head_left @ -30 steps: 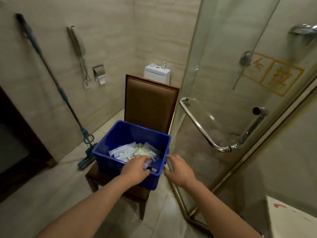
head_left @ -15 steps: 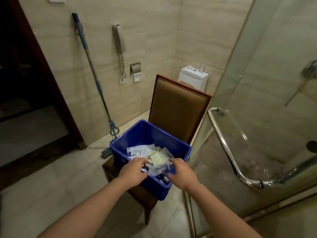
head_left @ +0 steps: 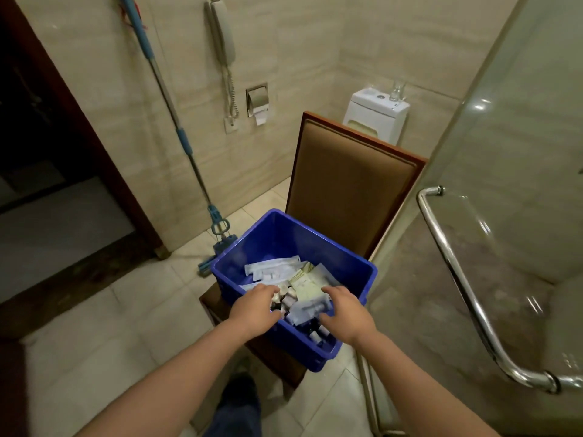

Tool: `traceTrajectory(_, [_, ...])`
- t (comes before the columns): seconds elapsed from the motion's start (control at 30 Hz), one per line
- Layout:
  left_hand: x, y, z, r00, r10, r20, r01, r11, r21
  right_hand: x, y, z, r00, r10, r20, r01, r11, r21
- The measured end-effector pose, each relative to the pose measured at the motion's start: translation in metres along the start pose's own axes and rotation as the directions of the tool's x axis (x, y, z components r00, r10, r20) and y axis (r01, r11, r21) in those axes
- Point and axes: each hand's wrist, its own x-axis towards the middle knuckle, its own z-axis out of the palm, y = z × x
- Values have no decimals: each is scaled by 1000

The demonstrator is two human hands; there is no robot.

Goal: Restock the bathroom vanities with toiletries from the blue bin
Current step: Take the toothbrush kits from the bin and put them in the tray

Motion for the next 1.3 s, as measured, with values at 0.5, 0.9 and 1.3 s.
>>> traceTrajectory(0.5, [170,-70,-53,941,98,323,-126,990,68,116,-41,25,928,365,80,-373,918,135])
traceTrajectory(0.9, [229,-84,-33,830,158,535,-210,977,38,137,-39,42,821,556,131,-572,802,173])
traceTrajectory(1.3, [249,-75,45,770,134,624,-184,983,17,152,14,89,754,616,229,-657,696,291])
